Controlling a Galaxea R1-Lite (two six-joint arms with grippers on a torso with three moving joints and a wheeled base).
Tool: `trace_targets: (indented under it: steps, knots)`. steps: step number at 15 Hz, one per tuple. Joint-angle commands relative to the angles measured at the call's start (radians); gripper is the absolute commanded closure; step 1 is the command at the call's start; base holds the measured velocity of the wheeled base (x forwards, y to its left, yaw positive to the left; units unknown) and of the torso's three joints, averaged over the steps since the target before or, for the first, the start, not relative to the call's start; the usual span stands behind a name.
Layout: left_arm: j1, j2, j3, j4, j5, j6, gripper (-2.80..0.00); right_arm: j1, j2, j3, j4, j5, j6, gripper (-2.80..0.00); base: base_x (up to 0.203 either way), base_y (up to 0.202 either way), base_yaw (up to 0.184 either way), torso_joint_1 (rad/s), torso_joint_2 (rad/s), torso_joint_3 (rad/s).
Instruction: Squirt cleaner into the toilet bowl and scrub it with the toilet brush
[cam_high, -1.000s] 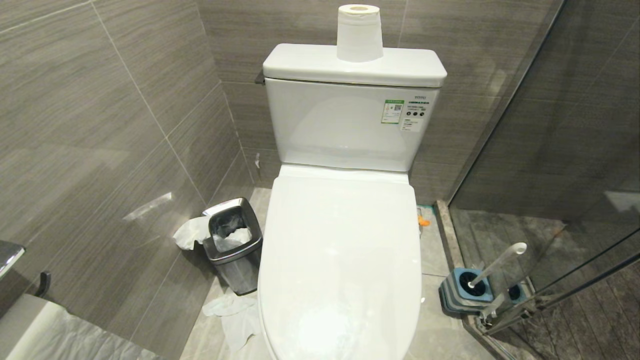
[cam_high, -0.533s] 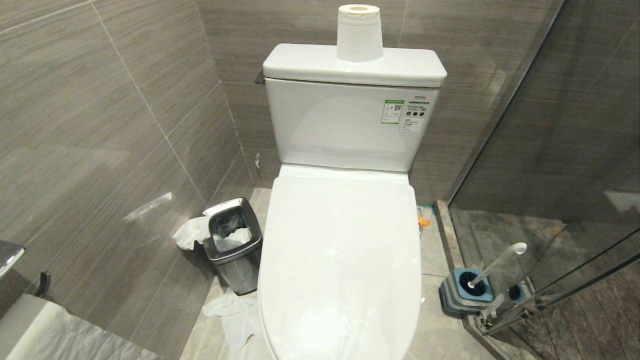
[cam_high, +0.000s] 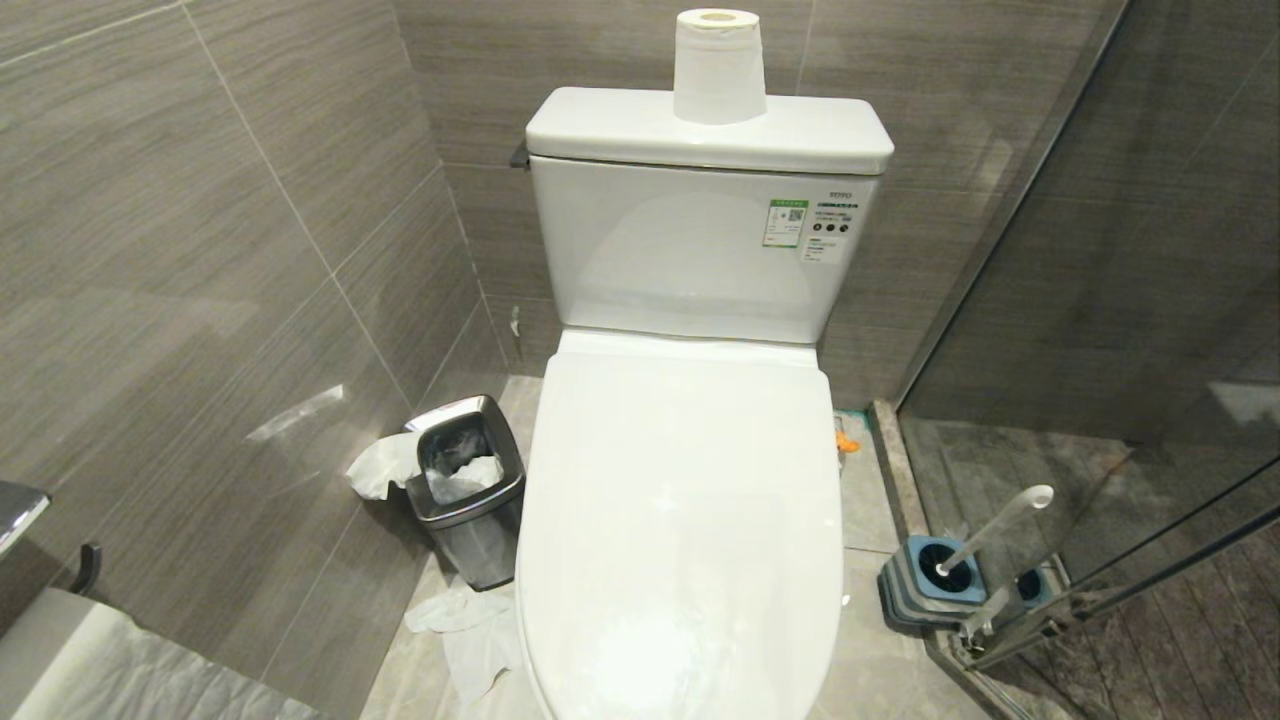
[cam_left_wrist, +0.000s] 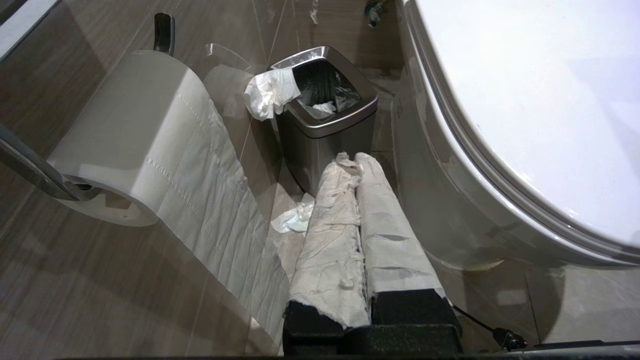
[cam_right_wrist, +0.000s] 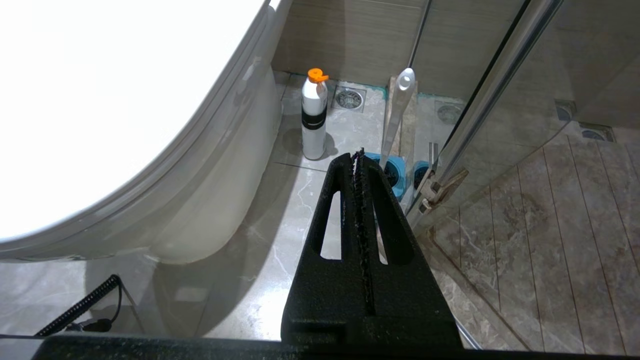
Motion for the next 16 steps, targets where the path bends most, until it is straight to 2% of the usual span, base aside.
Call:
trace_targets:
  steps: [1,16]
  knots:
    - [0.001,0.001,0.000,0.000,-0.001,0.000,0.00,0.001,0.001,0.000,0.000,-0.001,0.000,0.00,0.000,0.000,0.000,0.000,0.00,0.000]
    - [-0.001,0.001,0.000,0.000,-0.001,0.000,0.00,0.001,0.001,0.000,0.000,0.004,0.002,0.00,0.000,0.000,0.000,0.000,0.00,0.000]
